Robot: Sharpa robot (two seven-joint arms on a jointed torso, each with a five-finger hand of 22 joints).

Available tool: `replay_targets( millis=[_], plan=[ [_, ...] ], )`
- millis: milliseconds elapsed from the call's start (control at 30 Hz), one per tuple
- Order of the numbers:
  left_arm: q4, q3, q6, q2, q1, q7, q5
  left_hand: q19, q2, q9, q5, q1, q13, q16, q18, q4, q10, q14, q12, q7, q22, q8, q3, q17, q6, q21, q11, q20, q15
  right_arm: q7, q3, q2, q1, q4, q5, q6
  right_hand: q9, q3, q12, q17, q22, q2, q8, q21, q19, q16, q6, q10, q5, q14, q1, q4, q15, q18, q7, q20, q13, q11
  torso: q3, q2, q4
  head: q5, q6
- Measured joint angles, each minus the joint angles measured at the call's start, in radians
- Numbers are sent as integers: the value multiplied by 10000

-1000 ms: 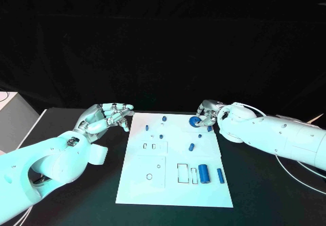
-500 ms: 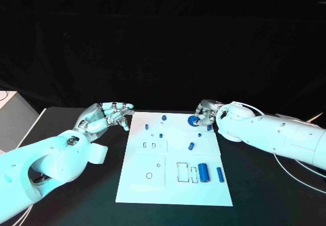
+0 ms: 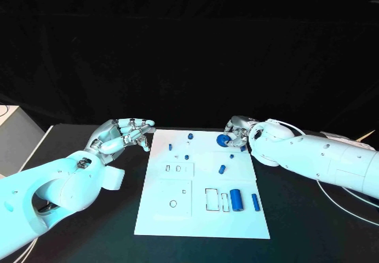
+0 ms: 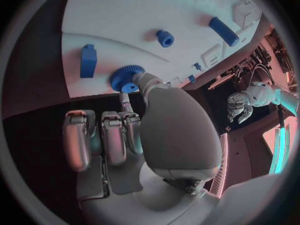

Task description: Assemble the parts on the task board

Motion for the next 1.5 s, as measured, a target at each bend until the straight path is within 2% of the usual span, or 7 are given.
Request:
replay_targets(
  millis=[233, 400, 567, 800, 1100, 1400, 1500],
  plan=[
    [-4, 0, 7, 1, 0, -4, -1, 0, 0, 0, 0, 0, -1, 0, 0, 0, 0, 0, 0, 0, -1, 0, 0, 0, 0, -1, 0, 0, 0, -72, 2, -155, -6, 680, -479, -716, 0, 538, 0, 0, -1, -218, 0, 0, 19, 0, 1, 16, 231, -15, -164, -234, -15, 2, 0, -17, 8, -16, 6, -3, 5, 14, 25],
    [-7, 0, 12, -3, -1, -6, -1, -22, 0, 3, 0, 0, -1, 24, 0, 0, 0, 0, 0, 0, 9, 0, 0, -1, 0, 42, 0, -22, 0, -143, 8, -193, -6, 1278, -781, -1236, 0, 593, 0, -1, -2, -284, 2, 0, 18, 0, 1, 16, 162, 3, -238, -237, -68, 3, 1, -17, 8, -16, 5, -5, 2, 17, 51],
    [-10, 0, 20, -2, -1, -8, -2, -37, 54, 19, 0, 54, -1, 41, -2, -55, 0, 1, 0, 0, 51, 0, 55, 0, 0, 68, 0, -37, 1, -282, 10, -19, -6, 1544, -1034, -1567, 1, 622, 0, -1, -2, -346, 12, 37, 19, 0, 44, 16, 142, 3, -359, -263, -68, 3, -2, -89, 7, -16, -4, -7, 5, 11, 62],
    [-54, 0, 35, 53, -1, -12, -3, -64, 54, 17, 0, 54, -2, 41, -1, -83, 0, 1, 0, 0, 70, 0, 83, -1, 0, 113, 0, -10, 1, -529, 9, 612, -60, 1483, -1307, -1676, 1, 622, -1, -1, -3, -363, 14, 37, 19, 0, 97, 16, 44, 2, -557, -263, -68, 4, -27, -89, 6, -16, -20, -3, 14, 1, 75],
    [-76, 0, 54, 97, -2, -17, -4, -83, 54, 26, 0, 54, -2, 41, -2, -83, 0, 1, 0, 0, 82, 0, 83, -1, 0, 153, 0, -30, 1, -848, -15, 1198, -269, 1033, -1632, -1674, 5, 663, -1, -2, -4, -426, 16, 37, 19, 0, 172, 16, -14, 2, -621, -304, -67, 4, -26, -89, 5, -15, -20, 12, 31, -6, 65],
    [-81, 0, 65, 118, -2, -21, -6, -99, 54, 25, 0, 54, -3, 41, -2, -83, 0, 1, 0, 0, 85, 0, 83, -1, 0, 153, 0, -46, 1, -978, -17, 1488, -352, 765, -1784, -1660, 6, 662, -1, -2, -5, -481, 17, 37, 19, 0, 207, 15, -72, 2, -675, -304, -66, 5, -30, -89, 4, -15, -20, 12, 29, 84, 19],
    [-86, 0, 72, 122, -2, -30, -6, -98, 54, 25, 0, 54, 2, 41, -1, -86, 0, 1, 0, 0, 87, 0, 86, -1, 0, 153, 0, -46, 1, -993, -17, 1568, -360, 724, -1800, -1661, 7, 662, -1, -2, -5, -494, 167, 36, 19, 0, 209, 15, -73, 2, -688, -304, -66, 5, -33, -88, 3, -15, -14, 11, 21, 112, 17]
  ],
)
